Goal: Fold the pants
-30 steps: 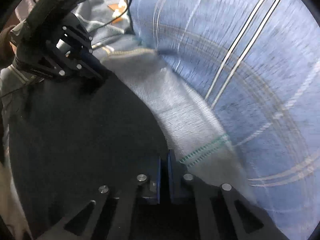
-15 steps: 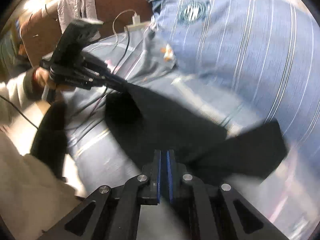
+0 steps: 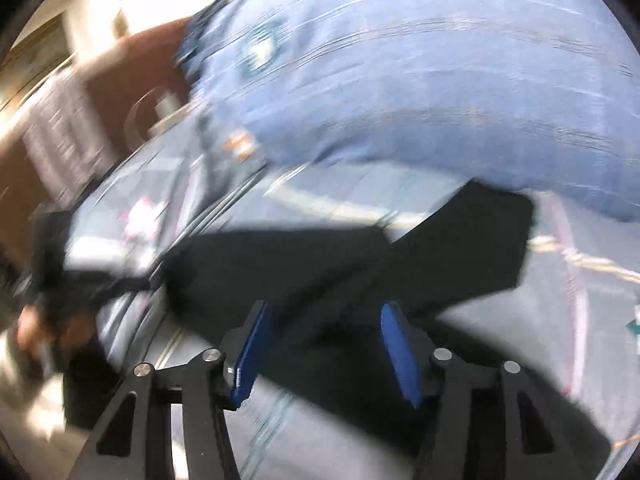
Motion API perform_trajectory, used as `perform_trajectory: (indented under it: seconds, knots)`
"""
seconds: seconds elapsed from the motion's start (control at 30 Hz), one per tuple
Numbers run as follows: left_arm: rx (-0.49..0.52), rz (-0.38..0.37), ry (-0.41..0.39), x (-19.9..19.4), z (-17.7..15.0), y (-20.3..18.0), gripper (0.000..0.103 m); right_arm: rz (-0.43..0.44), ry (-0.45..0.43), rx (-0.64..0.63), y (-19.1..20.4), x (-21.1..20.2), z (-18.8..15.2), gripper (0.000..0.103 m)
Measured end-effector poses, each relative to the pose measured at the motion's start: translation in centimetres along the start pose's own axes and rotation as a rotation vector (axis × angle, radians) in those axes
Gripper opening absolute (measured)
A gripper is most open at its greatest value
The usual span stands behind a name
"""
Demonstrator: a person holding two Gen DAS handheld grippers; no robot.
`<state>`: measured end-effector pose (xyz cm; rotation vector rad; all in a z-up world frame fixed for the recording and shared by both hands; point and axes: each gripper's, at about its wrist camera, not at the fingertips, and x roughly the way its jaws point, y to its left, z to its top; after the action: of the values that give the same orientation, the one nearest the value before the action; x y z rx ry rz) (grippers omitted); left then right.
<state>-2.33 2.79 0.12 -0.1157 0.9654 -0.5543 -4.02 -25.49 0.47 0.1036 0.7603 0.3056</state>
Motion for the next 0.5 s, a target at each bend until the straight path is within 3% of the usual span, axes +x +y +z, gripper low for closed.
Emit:
perform_trajectory:
  seconds: [0.03,0.07,0.23,0.33,0.4,0.47,0.5]
  knots:
    - [-0.011,-0.011,-0.008,0.1,0.3,-0.1,0.050,-0.041,-0.002,0.030,-1.1,0.9,1.5,0.056]
    - [-0.027,-0.014,-0.019,0.5,0.6,-0.2,0.062,-0.071,0.017,0.050,-1.8,2.0,2.7,0.056]
    - [-0.064,-0.016,-0.009,3.0,1.4,-0.2,0.063,-0.191,0.121,0.137,-5.3,9.3,8.0,0.056]
    - [-0.062,0.013,0.001,4.2,1.4,-0.3,0.063,-0.285,0.254,0.171,-7.6,14.9,9.0,0.056]
    - [-0.061,0.020,0.013,4.7,1.6,-0.1,0.063,-0.304,0.284,0.157,-8.4,16.9,8.7,0.055]
    - [-0.068,0.022,0.015,4.7,1.6,0.3,0.063,-0.347,0.251,0.096,-8.5,17.0,8.9,0.029]
    - [-0.074,0.024,0.013,4.7,1.6,0.5,0.063,-0.303,0.243,0.119,-8.9,16.6,8.9,0.016]
